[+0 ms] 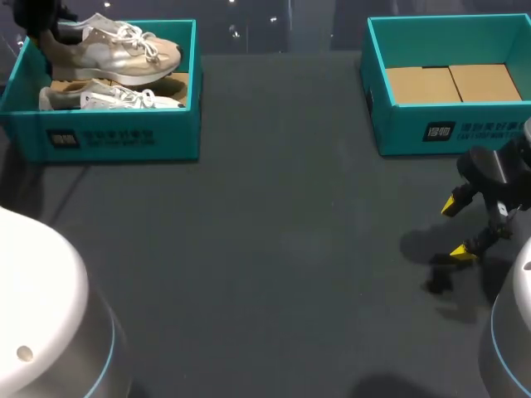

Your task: Take the shoe out of the shoebox, open the shoe tongue, remove and reinsert the insole, then place the shoe into the shoebox

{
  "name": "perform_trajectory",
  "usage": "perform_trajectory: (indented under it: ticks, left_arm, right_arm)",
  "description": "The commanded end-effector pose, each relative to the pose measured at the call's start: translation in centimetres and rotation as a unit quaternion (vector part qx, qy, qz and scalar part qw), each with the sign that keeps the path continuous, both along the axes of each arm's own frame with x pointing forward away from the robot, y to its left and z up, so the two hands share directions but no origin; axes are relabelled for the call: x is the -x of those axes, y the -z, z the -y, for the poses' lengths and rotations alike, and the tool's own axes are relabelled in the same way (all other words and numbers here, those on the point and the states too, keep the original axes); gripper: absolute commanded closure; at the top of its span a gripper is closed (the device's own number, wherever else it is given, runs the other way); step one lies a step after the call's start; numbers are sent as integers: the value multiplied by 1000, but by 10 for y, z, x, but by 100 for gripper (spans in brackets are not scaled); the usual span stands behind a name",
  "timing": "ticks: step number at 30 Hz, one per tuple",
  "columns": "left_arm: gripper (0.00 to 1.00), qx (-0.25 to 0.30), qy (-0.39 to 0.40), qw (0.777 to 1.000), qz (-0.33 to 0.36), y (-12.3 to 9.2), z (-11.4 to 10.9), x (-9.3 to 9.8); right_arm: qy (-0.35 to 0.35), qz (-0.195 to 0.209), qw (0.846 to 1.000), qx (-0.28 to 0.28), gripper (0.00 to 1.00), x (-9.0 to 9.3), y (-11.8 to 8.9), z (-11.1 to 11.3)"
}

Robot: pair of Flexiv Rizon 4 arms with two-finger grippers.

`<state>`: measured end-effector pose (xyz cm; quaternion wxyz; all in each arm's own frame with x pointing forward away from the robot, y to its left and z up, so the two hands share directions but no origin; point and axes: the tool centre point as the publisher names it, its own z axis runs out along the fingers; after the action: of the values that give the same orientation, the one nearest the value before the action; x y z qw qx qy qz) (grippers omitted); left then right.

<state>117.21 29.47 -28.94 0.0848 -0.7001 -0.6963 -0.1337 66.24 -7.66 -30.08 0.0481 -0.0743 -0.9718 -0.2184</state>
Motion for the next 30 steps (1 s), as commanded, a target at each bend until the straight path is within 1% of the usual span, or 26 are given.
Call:
perform_trajectory:
  ticks: [1, 6, 16, 22, 30]
  left_arm:
    - [100, 3, -3, 1000, -5, 8, -1, -15]
    - [100, 1, -2, 1000, -2, 16, 1, -19]
    - [100, 0, 5, 1000, -5, 32, 9, -18]
    - [100, -2, 13, 1000, -4, 43, 9, -17]
    - [100, -4, 14, 1000, 2, 55, 7, -21]
  right_arm:
    - [1, 1, 1000, 1, 0, 1, 0, 0]
    - [1, 1, 1000, 1, 0, 1, 0, 0]
    - [1, 1, 1000, 1, 0, 1, 0, 0]
    - [1, 1, 1000, 1, 0, 1, 0, 0]
    - [1, 1, 1000, 1, 0, 1, 0, 0]
